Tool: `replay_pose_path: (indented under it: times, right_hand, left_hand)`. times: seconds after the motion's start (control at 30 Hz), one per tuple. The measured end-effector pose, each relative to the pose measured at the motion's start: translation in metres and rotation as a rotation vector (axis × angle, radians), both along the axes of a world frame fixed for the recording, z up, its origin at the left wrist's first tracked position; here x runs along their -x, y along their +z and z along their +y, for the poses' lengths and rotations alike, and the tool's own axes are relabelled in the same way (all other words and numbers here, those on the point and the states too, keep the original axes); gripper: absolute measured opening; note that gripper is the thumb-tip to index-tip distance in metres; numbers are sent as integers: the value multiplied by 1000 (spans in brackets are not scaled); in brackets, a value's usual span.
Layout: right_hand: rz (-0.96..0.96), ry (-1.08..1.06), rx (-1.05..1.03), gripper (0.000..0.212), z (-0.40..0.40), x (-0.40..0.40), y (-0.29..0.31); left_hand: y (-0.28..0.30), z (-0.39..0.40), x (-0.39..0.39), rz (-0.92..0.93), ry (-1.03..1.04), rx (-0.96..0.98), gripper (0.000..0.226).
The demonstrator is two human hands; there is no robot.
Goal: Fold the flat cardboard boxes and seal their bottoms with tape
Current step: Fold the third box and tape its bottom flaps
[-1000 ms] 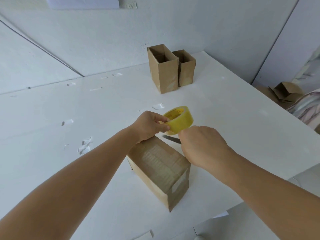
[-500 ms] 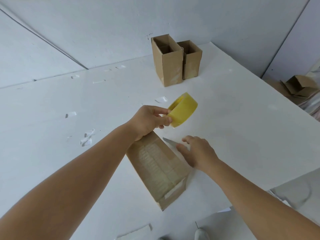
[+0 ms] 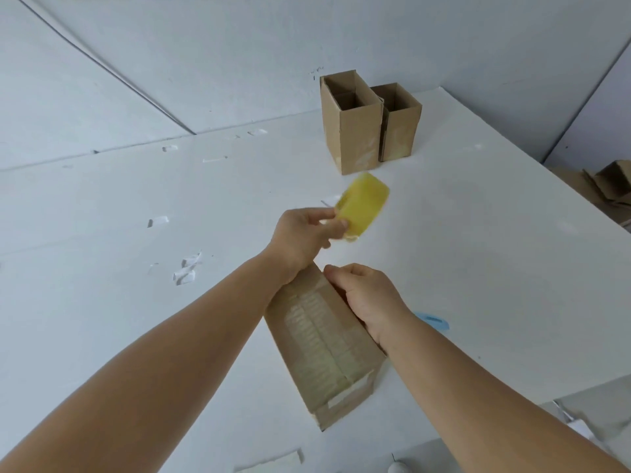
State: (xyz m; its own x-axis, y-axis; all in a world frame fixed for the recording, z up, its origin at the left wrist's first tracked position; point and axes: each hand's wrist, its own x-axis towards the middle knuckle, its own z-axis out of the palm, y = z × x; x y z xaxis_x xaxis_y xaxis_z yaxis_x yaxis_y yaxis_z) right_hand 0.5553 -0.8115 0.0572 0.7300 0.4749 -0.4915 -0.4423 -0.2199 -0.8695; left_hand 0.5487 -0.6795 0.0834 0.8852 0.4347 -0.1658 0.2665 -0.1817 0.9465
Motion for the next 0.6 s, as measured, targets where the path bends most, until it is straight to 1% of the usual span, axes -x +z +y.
replay_pose_path:
  times: [0.1,0.17,0.27,0.37,0.4,0.47,0.6]
  right_hand:
    - [52,-41,-17,19,-1,2,3]
    - [56,-51,-22,21,-1,3,4]
    - [37,-59,-37,15,-2,5,2]
    - [4,-46,-21,17,-4,5,1]
    - [-7,-41,-12,18,-5,4,0]
    - [-23,-30,9,23,-4,6,-2]
    - [-67,23,75,35,2,11,-7]
  left_hand:
    - [4,2,0,-175,161,91,12]
    - [8,6,4,-229,218,130,14]
    - [12,12,21,-270,284,133,17]
    - [12,13,49,-316,391,90,13]
    - [11,11,58,-336,431,81,13]
    - [5,3,71,-364,492,80,20]
    - [-5,-11,77,-364,539,110,27]
